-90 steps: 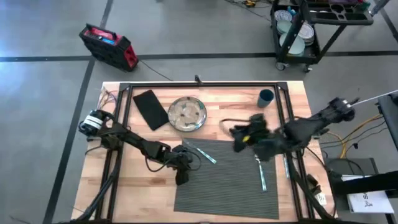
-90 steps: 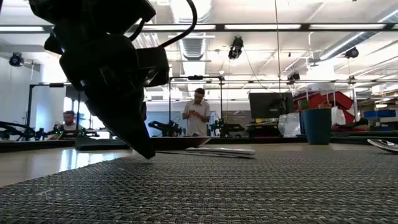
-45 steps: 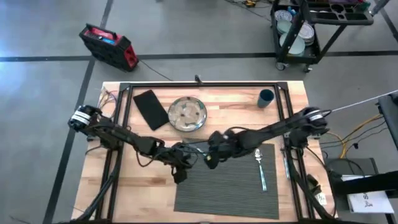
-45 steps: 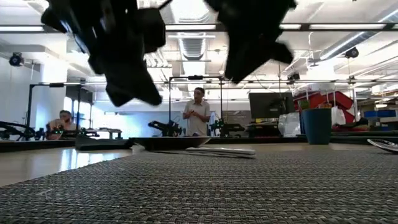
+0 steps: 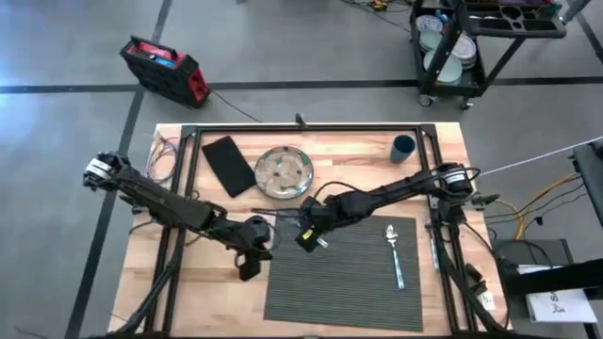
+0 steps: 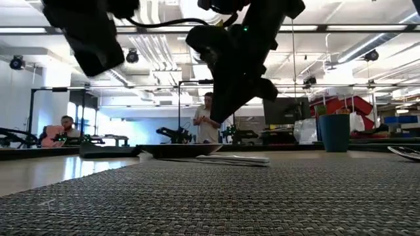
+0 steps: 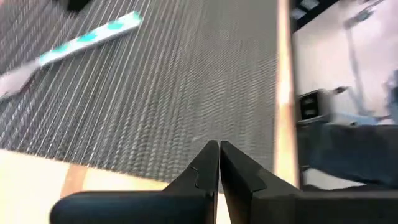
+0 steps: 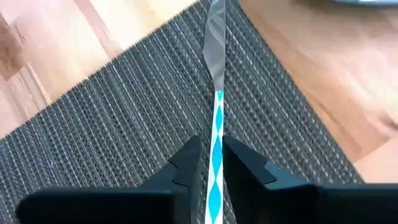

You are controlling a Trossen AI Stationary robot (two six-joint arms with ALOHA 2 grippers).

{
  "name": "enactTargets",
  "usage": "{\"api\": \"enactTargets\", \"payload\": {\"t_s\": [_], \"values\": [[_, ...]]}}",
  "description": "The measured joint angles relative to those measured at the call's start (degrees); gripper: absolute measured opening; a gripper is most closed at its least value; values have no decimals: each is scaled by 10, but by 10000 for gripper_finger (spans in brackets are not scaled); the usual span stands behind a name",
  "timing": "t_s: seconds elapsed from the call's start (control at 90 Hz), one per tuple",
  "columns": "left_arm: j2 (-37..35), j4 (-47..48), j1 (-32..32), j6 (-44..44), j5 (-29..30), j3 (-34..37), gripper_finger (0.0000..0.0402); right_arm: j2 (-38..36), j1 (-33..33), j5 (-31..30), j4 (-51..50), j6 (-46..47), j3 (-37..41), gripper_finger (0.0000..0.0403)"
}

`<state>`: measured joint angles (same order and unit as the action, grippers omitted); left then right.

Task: Set table place
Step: Put the blue knife on the gray mat

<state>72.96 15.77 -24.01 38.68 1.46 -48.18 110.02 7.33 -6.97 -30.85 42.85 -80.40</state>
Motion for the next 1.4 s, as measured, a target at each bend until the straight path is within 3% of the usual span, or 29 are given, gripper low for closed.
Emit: {"api": "enactTargets", "payload": {"t_s": [0.333, 0.833, 1.056, 1.4], "values": [[-90, 7, -4, -11, 101, 0, 0, 28, -16, 44, 46, -24, 1, 66], [-77, 21, -4, -6, 100, 0, 0, 89, -15, 74, 62, -24, 0, 26], [-76, 23, -4, -6, 100, 0, 0, 94, -15, 69, 56, -15, 1, 3], [-76, 23, -4, -4, 101, 0, 0, 86, -15, 63, 41, 11, -4, 0]]}}
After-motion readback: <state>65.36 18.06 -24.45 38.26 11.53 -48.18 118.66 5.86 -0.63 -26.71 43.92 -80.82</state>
